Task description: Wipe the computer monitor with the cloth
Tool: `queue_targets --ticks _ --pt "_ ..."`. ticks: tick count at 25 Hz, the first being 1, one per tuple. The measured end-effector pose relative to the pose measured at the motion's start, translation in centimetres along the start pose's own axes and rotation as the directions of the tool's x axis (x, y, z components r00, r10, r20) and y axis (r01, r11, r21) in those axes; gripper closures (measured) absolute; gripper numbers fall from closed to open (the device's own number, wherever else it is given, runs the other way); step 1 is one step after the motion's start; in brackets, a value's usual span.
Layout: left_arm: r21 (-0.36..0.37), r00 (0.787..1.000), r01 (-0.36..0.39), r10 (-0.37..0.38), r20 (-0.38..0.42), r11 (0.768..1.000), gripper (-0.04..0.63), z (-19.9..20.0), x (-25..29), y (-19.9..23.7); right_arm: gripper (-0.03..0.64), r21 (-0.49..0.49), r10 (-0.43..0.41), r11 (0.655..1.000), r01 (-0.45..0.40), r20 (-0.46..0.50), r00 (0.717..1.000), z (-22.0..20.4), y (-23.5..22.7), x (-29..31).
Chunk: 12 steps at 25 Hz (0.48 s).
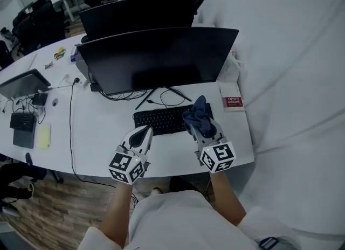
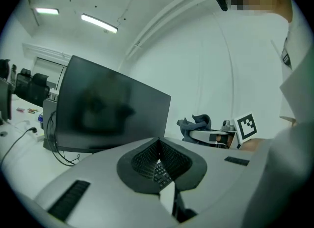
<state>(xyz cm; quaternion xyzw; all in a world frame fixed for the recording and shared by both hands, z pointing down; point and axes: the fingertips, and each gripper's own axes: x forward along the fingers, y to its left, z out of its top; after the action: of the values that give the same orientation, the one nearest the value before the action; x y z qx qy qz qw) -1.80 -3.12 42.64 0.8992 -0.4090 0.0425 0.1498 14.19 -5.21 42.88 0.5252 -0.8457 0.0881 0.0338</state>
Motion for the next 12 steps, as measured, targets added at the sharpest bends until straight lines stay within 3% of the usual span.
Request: queue_targets --ticks 12 --pt "0.009 0.999 0.019 -0.019 0.03 1.0 0.583 -1.6 -11.0 -1.0 0.482 0.024 -0.034 0.999 0.033 0.025 0.999 0.0 8.8 -7.3"
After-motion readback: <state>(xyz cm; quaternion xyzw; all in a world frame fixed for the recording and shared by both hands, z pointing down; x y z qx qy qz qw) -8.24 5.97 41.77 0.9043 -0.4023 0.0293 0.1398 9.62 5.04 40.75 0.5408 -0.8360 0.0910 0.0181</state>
